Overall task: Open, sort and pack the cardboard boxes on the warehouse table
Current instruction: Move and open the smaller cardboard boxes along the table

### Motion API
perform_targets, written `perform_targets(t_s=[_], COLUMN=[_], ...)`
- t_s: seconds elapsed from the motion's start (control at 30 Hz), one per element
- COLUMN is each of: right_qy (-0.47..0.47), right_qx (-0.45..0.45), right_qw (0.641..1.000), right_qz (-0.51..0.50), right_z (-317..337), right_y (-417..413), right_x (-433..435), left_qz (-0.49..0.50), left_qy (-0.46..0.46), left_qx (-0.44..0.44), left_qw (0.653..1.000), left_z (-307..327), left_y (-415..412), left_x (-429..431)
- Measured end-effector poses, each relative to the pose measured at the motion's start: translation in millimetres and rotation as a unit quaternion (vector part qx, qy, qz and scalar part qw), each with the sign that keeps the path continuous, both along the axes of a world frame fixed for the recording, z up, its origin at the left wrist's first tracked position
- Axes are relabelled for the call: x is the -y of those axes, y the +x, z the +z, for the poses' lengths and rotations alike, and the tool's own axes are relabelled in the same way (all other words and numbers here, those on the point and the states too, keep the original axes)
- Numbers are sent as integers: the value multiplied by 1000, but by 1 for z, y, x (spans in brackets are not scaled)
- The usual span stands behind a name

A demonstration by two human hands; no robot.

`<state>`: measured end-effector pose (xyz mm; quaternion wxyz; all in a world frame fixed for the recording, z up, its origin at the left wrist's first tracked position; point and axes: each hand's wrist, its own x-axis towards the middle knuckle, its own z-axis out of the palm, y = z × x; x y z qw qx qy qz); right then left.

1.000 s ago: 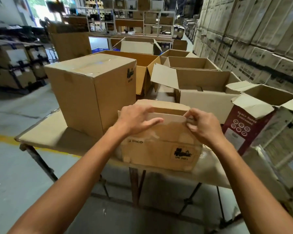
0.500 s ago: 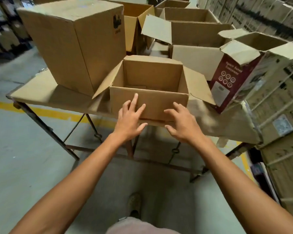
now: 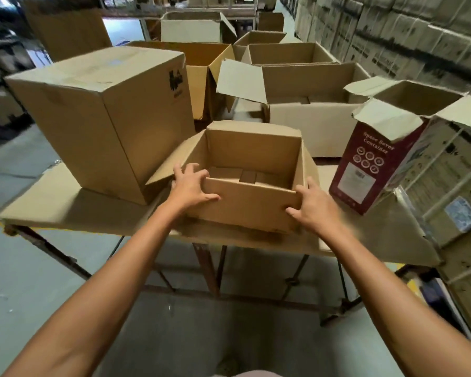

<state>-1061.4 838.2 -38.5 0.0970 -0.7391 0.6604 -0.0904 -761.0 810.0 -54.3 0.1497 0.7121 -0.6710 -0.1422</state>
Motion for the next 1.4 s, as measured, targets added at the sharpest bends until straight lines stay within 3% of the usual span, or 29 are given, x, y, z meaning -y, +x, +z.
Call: perform_targets(t_s=[0.17,0.33,0.5,0.77,0.93,1.1,1.4], right_qy=[-41,-2,-2,-47,-50,-67,-142], right_qx=[-2,6,72,178,167,165,262], right_qw=[998,997,991,972,967,973,954], right_qz=[-46,-75,-112,-146,-187,-145,-40], right_z=[-10,-9,-18,-32,-26,-19,-7], right_y=[13,2,-9,-3,1,4,39], right_x=[-1,14,23,17,7,-31,-174], left_qz=[-50,-22,-7,5,3,-18,-24], left_qy=[-29,-97,-158,-161,-114,-65,-234], left_qx=[-26,24,35,16,33,17,-111], left_qw=[998,995,987,987,993,998,966], left_z=[0,-9,-24,-26,-15,0,13], left_y=[10,-1,-24,-31,-38,-34,-33], left_x=[37,30,15,9,0,-16,-169])
